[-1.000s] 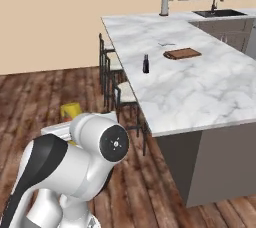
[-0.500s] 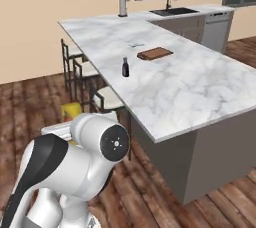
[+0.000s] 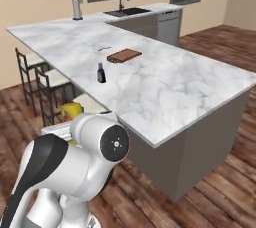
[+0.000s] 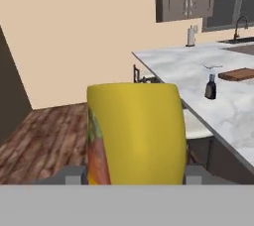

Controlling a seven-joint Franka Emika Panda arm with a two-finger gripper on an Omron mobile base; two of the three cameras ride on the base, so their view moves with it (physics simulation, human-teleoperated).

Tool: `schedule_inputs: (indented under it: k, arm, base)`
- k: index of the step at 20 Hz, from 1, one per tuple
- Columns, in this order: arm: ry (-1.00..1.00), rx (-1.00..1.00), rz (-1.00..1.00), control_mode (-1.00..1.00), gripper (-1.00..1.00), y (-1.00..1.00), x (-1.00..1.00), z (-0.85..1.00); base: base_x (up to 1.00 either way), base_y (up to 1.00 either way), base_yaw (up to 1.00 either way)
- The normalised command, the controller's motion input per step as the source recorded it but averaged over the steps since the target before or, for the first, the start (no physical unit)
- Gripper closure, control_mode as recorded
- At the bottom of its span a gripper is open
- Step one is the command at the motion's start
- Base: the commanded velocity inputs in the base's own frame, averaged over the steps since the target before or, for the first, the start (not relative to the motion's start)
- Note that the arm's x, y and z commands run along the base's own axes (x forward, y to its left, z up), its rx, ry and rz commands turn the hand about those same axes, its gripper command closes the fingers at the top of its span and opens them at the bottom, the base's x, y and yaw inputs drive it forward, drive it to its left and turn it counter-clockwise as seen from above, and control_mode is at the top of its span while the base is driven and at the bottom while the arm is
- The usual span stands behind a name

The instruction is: Move the mustard and condiment bottle from the cabinet to the dining counter.

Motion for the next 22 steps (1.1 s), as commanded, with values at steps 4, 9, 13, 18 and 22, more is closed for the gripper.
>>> schedule_inputs:
  k: [4, 9, 13, 18, 22]
  arm:
    - [0.0, 0.0, 0.0, 1.0, 1.0, 0.0, 0.0, 0.0]
    - [0.0, 0.0, 0.0, 1.0, 1.0, 0.0, 0.0, 0.0]
    - [0.0, 0.0, 0.0, 1.0, 1.0, 0.0, 0.0, 0.0]
    - [0.0, 0.0, 0.0, 1.0, 1.0, 0.0, 0.0, 0.0]
    - [0.0, 0.0, 0.0, 1.0, 1.0, 0.0, 0.0, 0.0]
  base:
    - [0.27, 0.65, -0.43]
    - [0.3, 0.7, -0.43]
    - [0.3, 0.75, -0.42]
    - [0.4, 0.7, -0.39]
    - [0.52, 0.5, -0.36]
